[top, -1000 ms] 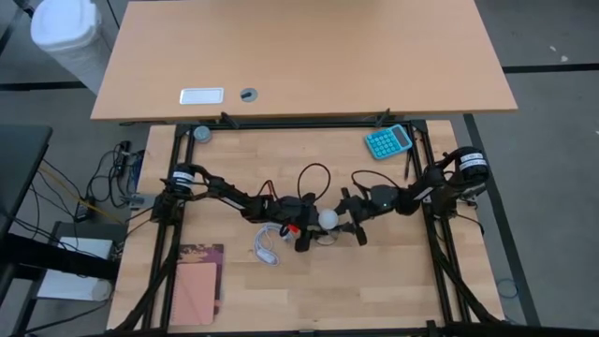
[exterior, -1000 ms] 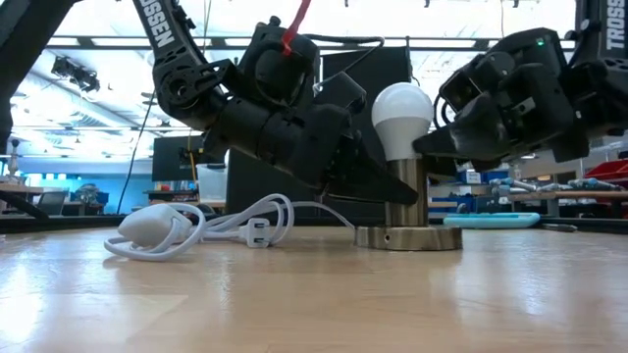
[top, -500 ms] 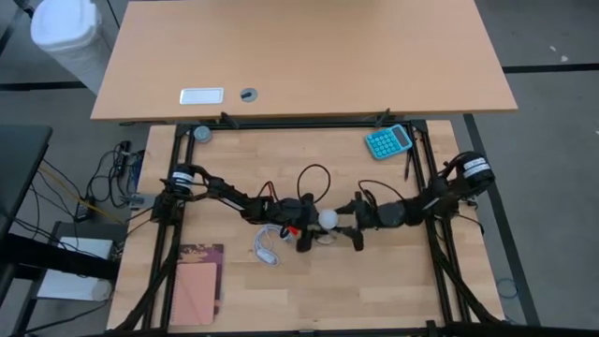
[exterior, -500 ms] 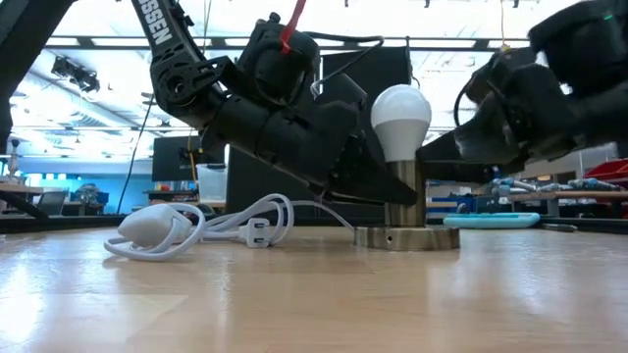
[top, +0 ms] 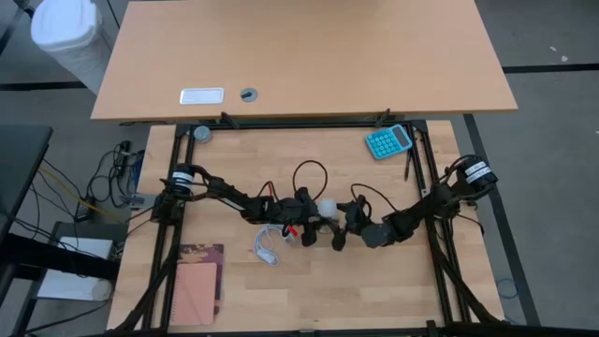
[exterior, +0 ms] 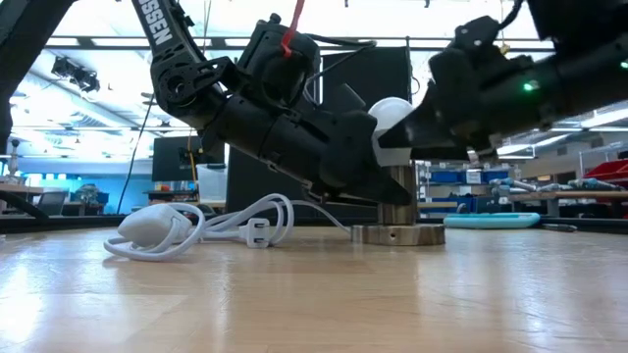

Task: Screw lightbulb
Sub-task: Remove the lightbulb from the lamp socket

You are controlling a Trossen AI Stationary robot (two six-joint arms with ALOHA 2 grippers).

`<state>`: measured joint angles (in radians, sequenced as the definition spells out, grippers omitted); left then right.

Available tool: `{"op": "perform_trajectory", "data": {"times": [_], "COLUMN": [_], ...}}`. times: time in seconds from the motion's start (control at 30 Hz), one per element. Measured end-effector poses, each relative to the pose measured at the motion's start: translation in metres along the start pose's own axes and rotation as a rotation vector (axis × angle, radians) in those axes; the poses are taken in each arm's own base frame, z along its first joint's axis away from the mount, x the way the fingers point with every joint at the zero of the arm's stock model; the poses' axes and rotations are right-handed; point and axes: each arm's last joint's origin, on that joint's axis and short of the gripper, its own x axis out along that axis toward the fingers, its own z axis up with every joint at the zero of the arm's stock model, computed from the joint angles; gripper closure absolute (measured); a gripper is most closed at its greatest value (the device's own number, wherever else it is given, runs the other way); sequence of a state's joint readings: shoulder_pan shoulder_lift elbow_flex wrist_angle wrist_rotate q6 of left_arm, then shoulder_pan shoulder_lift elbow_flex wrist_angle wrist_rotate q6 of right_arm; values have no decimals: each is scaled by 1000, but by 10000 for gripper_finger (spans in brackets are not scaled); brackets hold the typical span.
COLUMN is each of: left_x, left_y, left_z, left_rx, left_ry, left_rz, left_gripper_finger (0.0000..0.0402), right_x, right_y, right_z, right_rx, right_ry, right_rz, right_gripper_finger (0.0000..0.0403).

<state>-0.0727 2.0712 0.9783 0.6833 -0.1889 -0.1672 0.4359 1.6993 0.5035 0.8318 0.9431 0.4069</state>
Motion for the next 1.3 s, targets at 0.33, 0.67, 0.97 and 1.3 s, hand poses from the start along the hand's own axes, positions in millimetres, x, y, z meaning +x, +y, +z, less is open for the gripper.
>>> {"op": "perform_trajectory", "data": {"times": [0.33,0.67,0.97,1.3], "left_x": [0,0,0,0], "left_y": [1,2,2,-2], "left_z": [0,1,0,0], "left_rx": [-30,-33,5,86], "left_ry": [-12,-16,-6,8], "left_rz": [51,58,52,-87], "left_gripper_finger": [198,198,198,198], "right_x": [12,18,21,8], "right_y": [-8,-13,-15,-27], "right_z": [1,3,3,-8], "right_rx": [68,16,-34,-39], "right_ry": [33,32,58,48], "right_rz": [-38,-58,-24,142], "right_gripper_finger": [150,176,228,240]}}
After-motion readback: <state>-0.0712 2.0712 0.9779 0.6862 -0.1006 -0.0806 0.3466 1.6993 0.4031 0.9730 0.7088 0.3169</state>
